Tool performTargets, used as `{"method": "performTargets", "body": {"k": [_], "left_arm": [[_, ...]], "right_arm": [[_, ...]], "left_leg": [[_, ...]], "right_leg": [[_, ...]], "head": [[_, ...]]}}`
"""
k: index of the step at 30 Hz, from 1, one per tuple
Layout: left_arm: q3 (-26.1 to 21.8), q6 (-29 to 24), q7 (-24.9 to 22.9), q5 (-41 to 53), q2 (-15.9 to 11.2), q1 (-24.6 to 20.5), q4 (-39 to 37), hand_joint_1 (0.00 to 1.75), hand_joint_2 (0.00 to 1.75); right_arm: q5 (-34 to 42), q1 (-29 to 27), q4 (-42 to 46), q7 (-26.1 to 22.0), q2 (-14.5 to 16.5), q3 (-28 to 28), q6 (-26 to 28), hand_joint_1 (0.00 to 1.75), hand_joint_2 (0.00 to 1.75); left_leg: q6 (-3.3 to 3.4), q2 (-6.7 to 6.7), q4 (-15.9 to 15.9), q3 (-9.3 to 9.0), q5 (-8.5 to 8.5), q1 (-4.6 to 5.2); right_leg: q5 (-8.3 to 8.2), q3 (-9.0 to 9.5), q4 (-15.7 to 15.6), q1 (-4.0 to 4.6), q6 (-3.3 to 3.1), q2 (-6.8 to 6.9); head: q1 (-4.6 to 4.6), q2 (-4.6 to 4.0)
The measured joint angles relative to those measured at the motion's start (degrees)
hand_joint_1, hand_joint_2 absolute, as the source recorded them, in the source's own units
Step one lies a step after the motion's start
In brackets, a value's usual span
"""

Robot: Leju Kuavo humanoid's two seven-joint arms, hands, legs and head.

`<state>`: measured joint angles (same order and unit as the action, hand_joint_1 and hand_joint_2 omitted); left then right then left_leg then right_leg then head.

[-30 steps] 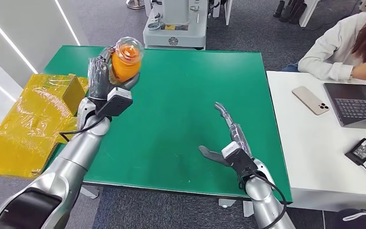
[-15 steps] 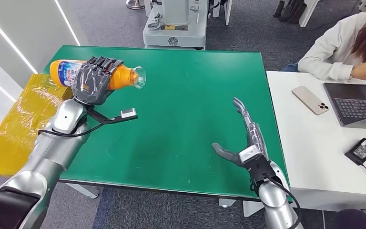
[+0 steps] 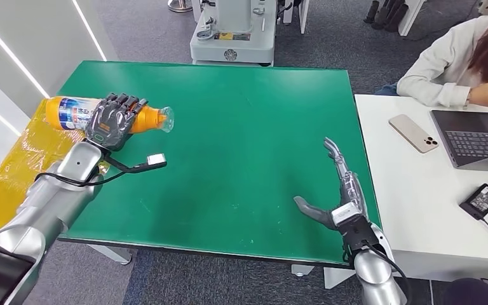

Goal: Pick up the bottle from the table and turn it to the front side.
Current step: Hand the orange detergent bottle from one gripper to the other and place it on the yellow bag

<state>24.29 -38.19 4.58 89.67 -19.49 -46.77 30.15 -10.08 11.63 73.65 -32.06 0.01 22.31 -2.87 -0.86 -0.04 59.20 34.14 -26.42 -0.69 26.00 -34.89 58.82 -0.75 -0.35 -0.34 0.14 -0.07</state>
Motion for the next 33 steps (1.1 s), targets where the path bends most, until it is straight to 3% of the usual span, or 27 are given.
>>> {"method": "performTargets", "body": {"k": [18,33], "left_arm": [[2.1,1.7,2.5,-0.6,-5.2,-0.5,-8.3,1.75,1.75],[3.4,4.6,4.6,0.0,-4.6,2.8,-9.9,1.75,1.75]], "right_arm": [[2.5,-1.5,0.4,-1.7,-1.4,-1.2,-0.3,0.00,1.75],[4.2,-2.1,1.4,-1.8,-1.6,-2.3,-1.6,0.00,1.75]], "left_leg": [[-0.01,-0.01,0.0,0.02,-0.01,0.00],[-0.01,-0.01,0.0,0.03,-0.01,0.00]], "right_leg": [[0.01,-0.02,0.0,0.00,-0.01,-0.01],[0.01,-0.04,0.0,0.00,-0.01,-0.01]], "head": [[0.01,0.00],[0.01,0.00]]}}
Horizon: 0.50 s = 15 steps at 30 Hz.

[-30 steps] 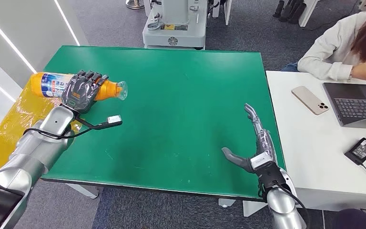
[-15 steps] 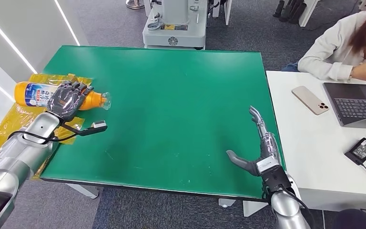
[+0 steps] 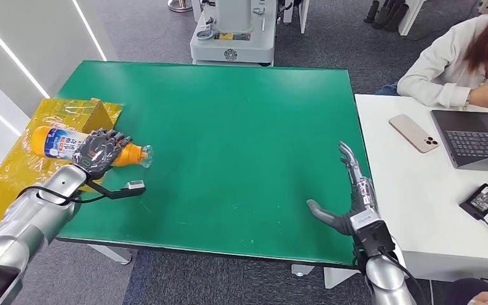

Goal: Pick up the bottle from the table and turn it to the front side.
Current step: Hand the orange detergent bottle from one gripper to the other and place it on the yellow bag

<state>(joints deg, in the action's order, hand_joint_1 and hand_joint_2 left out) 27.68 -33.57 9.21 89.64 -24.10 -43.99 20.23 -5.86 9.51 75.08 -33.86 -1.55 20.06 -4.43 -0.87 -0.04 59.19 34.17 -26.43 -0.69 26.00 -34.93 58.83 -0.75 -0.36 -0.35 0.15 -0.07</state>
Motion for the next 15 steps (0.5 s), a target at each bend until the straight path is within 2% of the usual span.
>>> {"method": "performTargets", "body": {"k": [15], "left_arm": [[1.1,8.0,-1.7,-0.7,2.5,1.9,-2.1,1.75,1.75]], "right_arm": [[-0.7,-2.7,4.8,0.5,0.0,-0.3,-1.1,0.00,1.75]], "left_leg": [[0.00,0.00,0.0,0.00,0.00,0.00]], "right_leg": [[0.00,-0.02,0.0,0.00,0.00,0.00]], "head": [[0.00,0.00]]}}
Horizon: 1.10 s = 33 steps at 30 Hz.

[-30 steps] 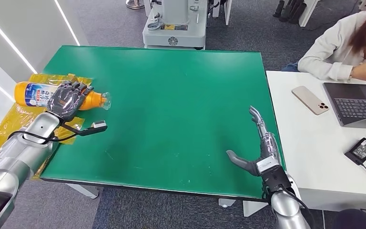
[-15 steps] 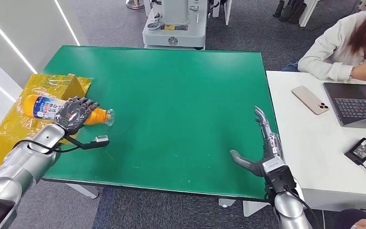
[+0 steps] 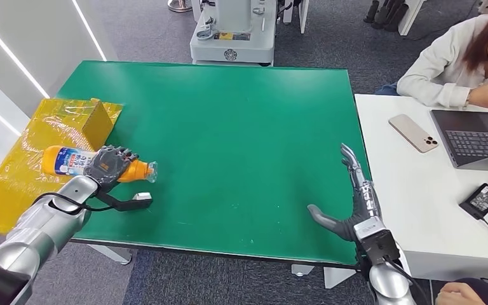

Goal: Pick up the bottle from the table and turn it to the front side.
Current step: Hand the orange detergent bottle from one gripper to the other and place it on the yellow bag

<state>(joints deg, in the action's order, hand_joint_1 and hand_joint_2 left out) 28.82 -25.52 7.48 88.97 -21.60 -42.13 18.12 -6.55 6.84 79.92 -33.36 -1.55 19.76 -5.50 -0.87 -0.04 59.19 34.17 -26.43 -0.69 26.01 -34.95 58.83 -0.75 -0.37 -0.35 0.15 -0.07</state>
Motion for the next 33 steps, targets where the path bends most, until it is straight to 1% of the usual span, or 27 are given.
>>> {"method": "performTargets", "body": {"k": [6,8,12,23,30,33], "left_arm": [[0.0,2.6,-0.6,-0.1,0.3,0.0,-0.6,1.75,1.75],[0.0,3.6,-0.9,0.2,0.3,0.0,-0.8,1.71,1.75],[0.0,4.6,-1.6,0.6,0.2,-0.1,-1.1,0.00,1.75],[0.1,5.7,-4.8,0.5,0.2,-0.1,-1.6,0.00,1.75],[0.1,4.9,-5.2,-0.4,0.3,0.0,-1.7,0.00,1.75],[0.1,3.7,-5.5,-0.5,0.5,0.0,-1.8,0.00,1.75]], "right_arm": [[-0.7,-0.4,0.9,0.2,0.0,0.0,-0.8,0.00,1.75],[-0.9,-0.4,0.9,0.2,0.0,0.0,-1.0,0.00,1.75],[-1.3,-0.4,0.9,0.1,0.0,0.0,-1.1,0.00,1.75],[-1.8,-0.4,1.7,0.1,0.0,0.1,-1.9,0.00,1.75],[-2.1,-0.8,2.2,0.3,0.0,0.1,-2.0,0.00,1.75],[-2.1,-1.0,2.2,0.3,0.0,0.0,-2.0,0.00,1.75]], "left_leg": [[0.00,0.00,0.0,0.00,0.00,0.00],[0.00,0.00,0.0,0.00,0.00,0.00],[0.00,0.00,0.0,0.00,0.00,0.00],[0.00,0.01,0.0,0.01,0.00,0.00],[0.00,0.01,0.0,0.00,0.00,0.00],[0.00,0.01,0.0,0.00,0.00,0.00]], "right_leg": [[0.00,0.00,0.0,0.00,0.00,0.00],[0.00,0.01,0.0,0.00,0.00,0.00],[0.00,0.01,0.0,0.00,0.00,0.00],[0.00,0.01,0.0,0.00,0.00,0.01],[0.00,0.01,0.0,0.00,0.00,0.01],[0.00,0.01,0.0,0.00,0.00,0.01]], "head": [[-0.01,0.00],[-0.01,0.00],[0.01,0.00],[0.01,0.00],[0.01,0.00],[0.01,0.00]]}}
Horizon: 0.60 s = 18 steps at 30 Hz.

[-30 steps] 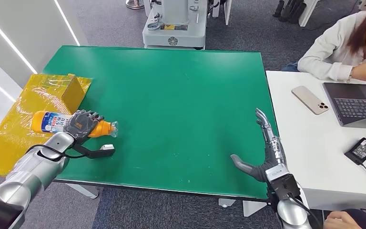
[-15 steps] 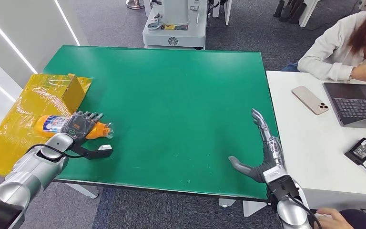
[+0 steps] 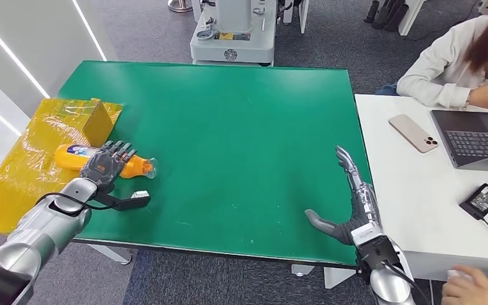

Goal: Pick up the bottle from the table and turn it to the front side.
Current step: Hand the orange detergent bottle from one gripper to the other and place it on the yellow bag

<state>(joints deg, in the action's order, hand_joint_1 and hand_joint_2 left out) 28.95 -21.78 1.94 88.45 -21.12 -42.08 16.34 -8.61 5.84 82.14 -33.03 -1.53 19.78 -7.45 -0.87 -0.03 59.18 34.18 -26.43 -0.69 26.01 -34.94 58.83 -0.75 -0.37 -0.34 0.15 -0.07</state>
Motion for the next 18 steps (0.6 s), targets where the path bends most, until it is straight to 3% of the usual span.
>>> {"method": "performTargets", "body": {"k": [5,10,14,18], "left_arm": [[-0.9,-7.0,-0.1,-1.3,1.6,0.2,0.0,0.00,1.75],[-5.7,-15.9,2.3,-5.4,5.5,-0.1,0.6,0.00,1.75],[-10.6,-14.2,3.9,-9.6,9.4,-1.5,2.1,0.00,1.75],[-17.1,-5.1,14.9,-25.3,13.4,-3.1,8.2,0.00,1.75]], "right_arm": [[0.0,-0.5,0.0,0.0,0.0,-0.2,0.0,0.00,1.75],[0.1,-1.2,0.0,0.8,0.1,-0.5,0.6,0.00,1.75],[0.3,-0.9,-0.1,1.4,0.2,-0.8,1.2,0.00,1.75],[-0.4,-1.3,0.2,2.0,0.3,-2.0,1.5,0.00,1.75]], "left_leg": [[0.00,0.02,0.0,0.00,0.00,0.01],[0.00,0.04,0.0,0.00,0.00,0.03],[0.00,0.05,0.0,0.00,0.00,0.03],[0.00,0.08,0.1,0.01,0.01,0.03]], "right_leg": [[0.00,0.00,0.0,-0.01,0.00,0.03],[0.00,0.01,0.0,-0.02,0.00,0.06],[-0.04,0.01,0.0,-0.02,-0.02,0.09],[-0.05,0.01,0.0,-0.02,-0.04,0.12]], "head": [[0.00,0.00],[-0.01,0.00],[-0.01,0.00],[0.00,0.00]]}}
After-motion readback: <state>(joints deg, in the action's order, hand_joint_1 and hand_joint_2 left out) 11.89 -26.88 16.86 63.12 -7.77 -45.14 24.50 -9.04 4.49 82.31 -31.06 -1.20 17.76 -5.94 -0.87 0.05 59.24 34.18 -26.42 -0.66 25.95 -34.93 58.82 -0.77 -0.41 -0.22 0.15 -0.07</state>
